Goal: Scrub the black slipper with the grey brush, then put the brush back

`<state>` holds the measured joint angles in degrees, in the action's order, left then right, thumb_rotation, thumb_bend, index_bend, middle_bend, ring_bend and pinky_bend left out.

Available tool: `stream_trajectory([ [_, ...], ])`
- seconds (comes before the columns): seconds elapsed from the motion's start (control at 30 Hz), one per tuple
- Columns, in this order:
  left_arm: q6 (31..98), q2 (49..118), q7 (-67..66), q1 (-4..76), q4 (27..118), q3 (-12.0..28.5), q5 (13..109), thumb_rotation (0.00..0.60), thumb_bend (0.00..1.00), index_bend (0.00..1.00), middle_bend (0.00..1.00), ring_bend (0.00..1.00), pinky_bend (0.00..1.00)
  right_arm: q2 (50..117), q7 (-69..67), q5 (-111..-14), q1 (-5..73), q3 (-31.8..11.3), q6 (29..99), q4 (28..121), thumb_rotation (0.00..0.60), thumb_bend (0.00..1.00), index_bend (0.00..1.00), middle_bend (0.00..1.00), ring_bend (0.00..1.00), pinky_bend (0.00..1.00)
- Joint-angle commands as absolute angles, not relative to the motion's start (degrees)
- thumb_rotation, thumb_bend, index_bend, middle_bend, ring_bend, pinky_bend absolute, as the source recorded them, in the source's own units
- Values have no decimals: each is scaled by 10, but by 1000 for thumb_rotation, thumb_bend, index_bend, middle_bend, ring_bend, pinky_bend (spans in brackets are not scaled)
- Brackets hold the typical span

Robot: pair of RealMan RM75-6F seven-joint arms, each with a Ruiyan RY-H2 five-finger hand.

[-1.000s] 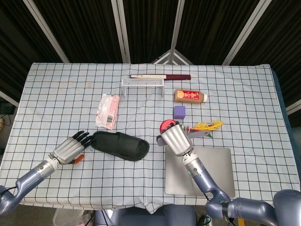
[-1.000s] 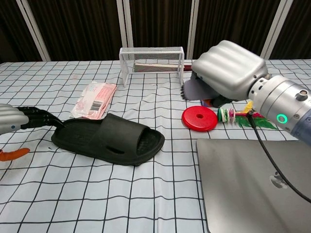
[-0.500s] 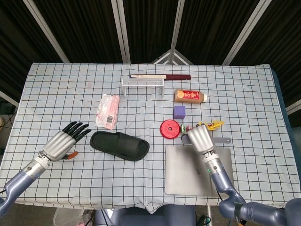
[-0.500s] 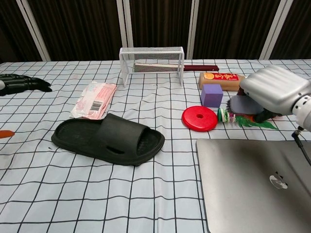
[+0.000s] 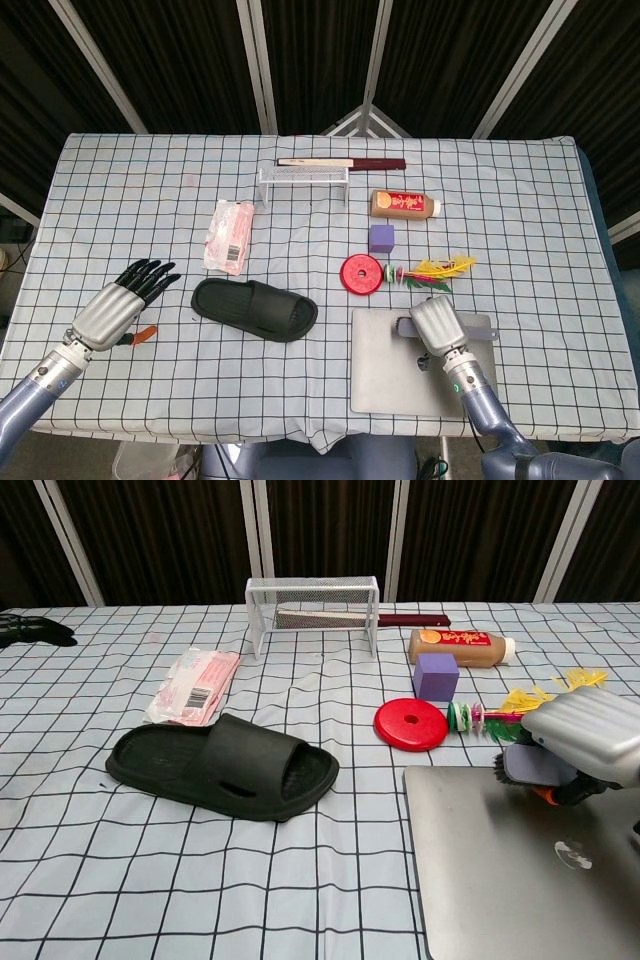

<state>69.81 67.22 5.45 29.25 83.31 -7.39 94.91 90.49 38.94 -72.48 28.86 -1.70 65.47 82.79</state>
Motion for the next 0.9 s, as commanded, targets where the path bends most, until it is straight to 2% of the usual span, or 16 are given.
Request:
stream_trajectory([
  [0.03, 695, 672, 58, 292, 832, -73, 947, 597, 353, 0, 0, 0, 0, 899, 394, -725, 287, -13, 653, 837, 600, 1000, 677, 709, 553, 728],
  [0.13, 691, 670, 60, 291, 831, -72, 945, 599, 352, 0, 0, 0, 0, 888, 397, -716, 287, -8, 637, 849, 600, 975, 482, 584, 487, 728],
  [0.3, 686, 669, 63, 289, 831, -72, 946, 598, 339, 0, 0, 0, 0, 865, 425, -694, 295, 0, 606, 877, 600, 865, 137, 362, 410, 728],
  [0.4, 680, 671, 63, 290, 829, -72, 947, 598, 339, 0, 0, 0, 0, 857, 440, -683, 300, 1, 597, 899, 600, 820, 29, 296, 377, 728],
  [0.57, 674, 673, 66, 292, 826, -70, 948, 598, 337, 0, 0, 0, 0, 848, 458, -678, 303, 3, 597, 927, 600, 752, 0, 206, 314, 681],
  [0.7, 673, 673, 71, 293, 824, -68, 950, 599, 337, 0, 0, 0, 0, 841, 462, -677, 302, 5, 602, 944, 600, 671, 0, 127, 224, 545],
  [0.9, 678, 672, 75, 290, 825, -69, 958, 596, 335, 0, 0, 0, 0, 831, 465, -682, 301, 7, 610, 963, 600, 576, 0, 52, 144, 459],
])
